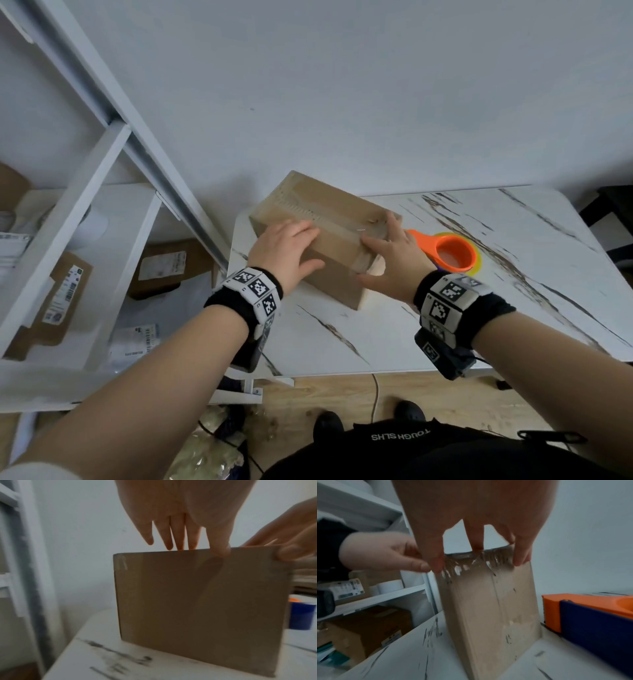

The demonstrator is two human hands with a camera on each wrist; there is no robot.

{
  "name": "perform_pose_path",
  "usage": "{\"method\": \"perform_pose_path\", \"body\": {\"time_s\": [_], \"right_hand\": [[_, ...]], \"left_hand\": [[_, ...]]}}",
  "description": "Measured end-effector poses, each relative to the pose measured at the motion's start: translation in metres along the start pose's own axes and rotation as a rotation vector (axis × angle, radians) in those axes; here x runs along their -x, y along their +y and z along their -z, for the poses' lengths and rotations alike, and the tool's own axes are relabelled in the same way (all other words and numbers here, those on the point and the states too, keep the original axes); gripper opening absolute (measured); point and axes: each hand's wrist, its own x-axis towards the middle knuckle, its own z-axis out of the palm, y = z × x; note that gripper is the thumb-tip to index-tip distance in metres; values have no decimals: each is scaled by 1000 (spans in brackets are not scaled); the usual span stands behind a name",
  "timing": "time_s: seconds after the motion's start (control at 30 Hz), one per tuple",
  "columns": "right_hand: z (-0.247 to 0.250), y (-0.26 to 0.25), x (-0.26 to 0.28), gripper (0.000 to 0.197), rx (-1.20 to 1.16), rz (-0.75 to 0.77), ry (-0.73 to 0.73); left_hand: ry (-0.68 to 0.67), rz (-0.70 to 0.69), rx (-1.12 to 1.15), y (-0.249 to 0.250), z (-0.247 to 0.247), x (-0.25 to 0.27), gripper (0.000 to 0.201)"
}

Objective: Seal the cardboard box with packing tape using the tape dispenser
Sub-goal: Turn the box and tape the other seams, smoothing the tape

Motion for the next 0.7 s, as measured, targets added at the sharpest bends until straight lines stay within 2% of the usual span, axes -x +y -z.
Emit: {"method": "perform_pose_path", "body": {"time_s": [0.07, 0.13, 0.23, 0.33, 0.4, 0.53, 0.63, 0.7], "right_hand": [[7, 0, -5, 63, 65, 42, -29], [14, 0, -6, 67, 161, 30, -22], [10, -13, -6, 69, 211, 70, 25], [-2, -41, -10, 79, 248, 189, -18], [-11, -56, -18, 81, 251, 216, -52], [-12, -65, -36, 62, 229, 143, -36], [-2, -54, -39, 65, 282, 100, -51], [6, -41, -35, 69, 302, 57, -40]], "left_hand": [[-77, 41, -81, -13, -3, 1, 80], [-108, 44, -122, -19, -8, 2, 86], [-75, 11, -81, -17, -12, 3, 82], [-18, -17, -54, -13, -15, 4, 77], [-16, -3, -28, -12, -14, 5, 75], [2, -15, -27, -14, -13, 7, 76], [-29, 26, -36, -26, -9, 6, 74], [-2, 11, -81, -37, -5, 7, 72]]}}
